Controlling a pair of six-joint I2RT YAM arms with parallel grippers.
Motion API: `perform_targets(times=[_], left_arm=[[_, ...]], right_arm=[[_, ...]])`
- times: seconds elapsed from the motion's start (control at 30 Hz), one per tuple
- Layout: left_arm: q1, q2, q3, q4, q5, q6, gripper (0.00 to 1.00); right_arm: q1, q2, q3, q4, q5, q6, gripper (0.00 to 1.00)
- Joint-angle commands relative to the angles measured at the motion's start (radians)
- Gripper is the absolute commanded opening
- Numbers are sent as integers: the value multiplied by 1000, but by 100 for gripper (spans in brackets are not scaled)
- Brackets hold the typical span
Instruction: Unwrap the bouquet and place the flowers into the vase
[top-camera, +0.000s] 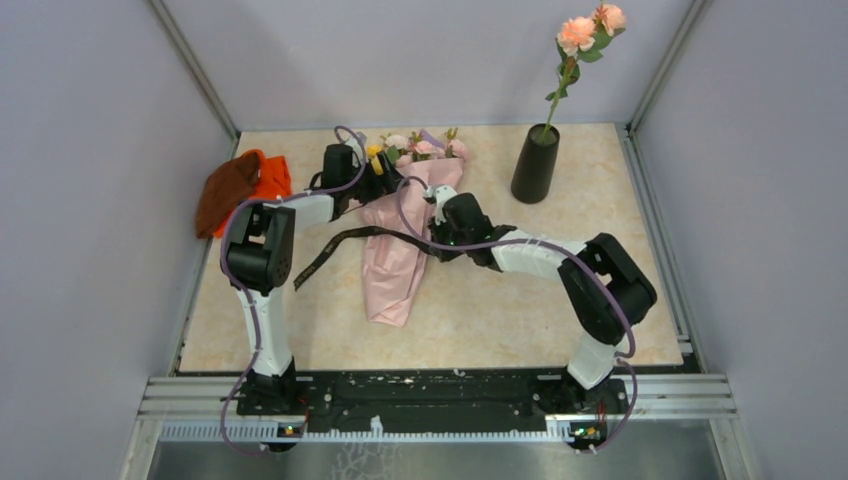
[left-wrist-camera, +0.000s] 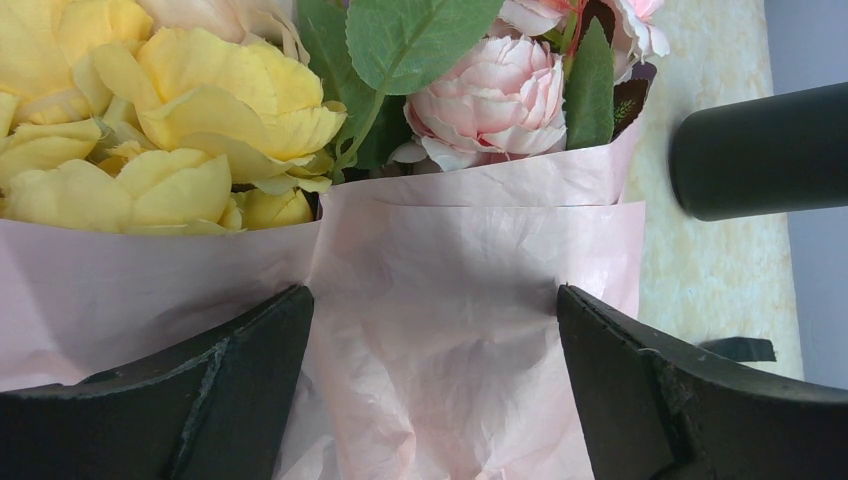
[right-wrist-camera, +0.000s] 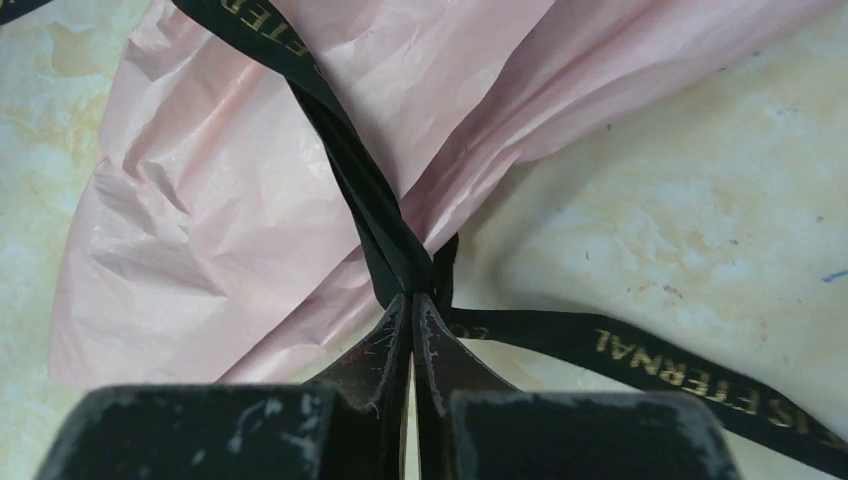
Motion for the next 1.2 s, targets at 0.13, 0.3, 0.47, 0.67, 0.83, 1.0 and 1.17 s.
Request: perform_targets(times=[0.13, 0.3, 0.47, 0.67, 0.83, 1.0, 1.17], left_arm=[[11, 27, -23, -37, -5, 1, 99], [14, 19, -21, -40, -14, 5, 99], [17, 21, -18, -39, -12, 6, 99], [19, 26, -16, -38, -7, 3, 99], [19, 24, -18, -39, -3, 4, 99], [20, 20, -18, -40, 2, 3, 99], [20, 14, -22, -37, 1, 2, 99]], right_arm=[[-34, -243, -47, 18, 50, 9, 0], [-84, -350, -90, -8, 75, 11, 0], [-136, -457, -120, -39, 106, 9, 0], [-226, -580, -111, -101, 143, 17, 0], [-297, -647, -69, -141, 185, 32, 0], [-379, -683, 20, -189, 208, 55, 0], [-473, -676, 157, -239, 187, 59, 0]])
